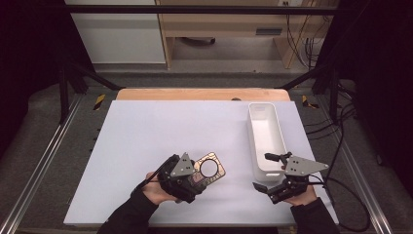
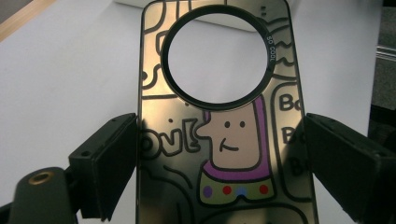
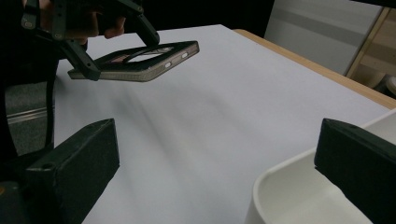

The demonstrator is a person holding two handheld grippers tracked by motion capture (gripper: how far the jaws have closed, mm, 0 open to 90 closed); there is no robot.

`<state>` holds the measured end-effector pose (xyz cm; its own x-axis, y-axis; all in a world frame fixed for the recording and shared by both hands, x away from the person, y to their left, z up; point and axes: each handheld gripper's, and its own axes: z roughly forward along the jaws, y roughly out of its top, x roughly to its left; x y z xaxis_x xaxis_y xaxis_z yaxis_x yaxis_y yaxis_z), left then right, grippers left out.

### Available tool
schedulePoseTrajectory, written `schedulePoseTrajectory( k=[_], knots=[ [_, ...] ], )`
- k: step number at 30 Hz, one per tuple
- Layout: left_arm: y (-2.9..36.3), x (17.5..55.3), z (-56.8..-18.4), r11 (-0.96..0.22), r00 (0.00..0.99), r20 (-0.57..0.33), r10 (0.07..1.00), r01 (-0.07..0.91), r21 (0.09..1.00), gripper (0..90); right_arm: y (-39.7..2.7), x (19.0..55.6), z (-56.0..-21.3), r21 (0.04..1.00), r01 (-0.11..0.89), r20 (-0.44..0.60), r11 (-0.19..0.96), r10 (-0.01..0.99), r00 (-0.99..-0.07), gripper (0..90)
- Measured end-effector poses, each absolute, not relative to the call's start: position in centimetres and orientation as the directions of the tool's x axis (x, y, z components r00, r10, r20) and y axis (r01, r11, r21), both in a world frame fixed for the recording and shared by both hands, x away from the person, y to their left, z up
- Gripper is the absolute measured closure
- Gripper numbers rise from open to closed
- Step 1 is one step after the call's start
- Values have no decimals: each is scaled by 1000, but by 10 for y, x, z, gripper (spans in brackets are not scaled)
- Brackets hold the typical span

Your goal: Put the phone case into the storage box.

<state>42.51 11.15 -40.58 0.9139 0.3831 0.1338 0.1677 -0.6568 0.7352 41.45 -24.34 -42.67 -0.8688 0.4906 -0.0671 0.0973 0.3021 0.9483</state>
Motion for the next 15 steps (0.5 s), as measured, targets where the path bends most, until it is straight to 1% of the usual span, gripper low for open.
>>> schedulePoseTrajectory(
  k=[15],
  knots=[
    [103, 425, -408, -684, 943, 143, 299, 108, 721, 115, -231, 416, -423, 941, 62, -92, 333, 427, -900, 2]
  ],
)
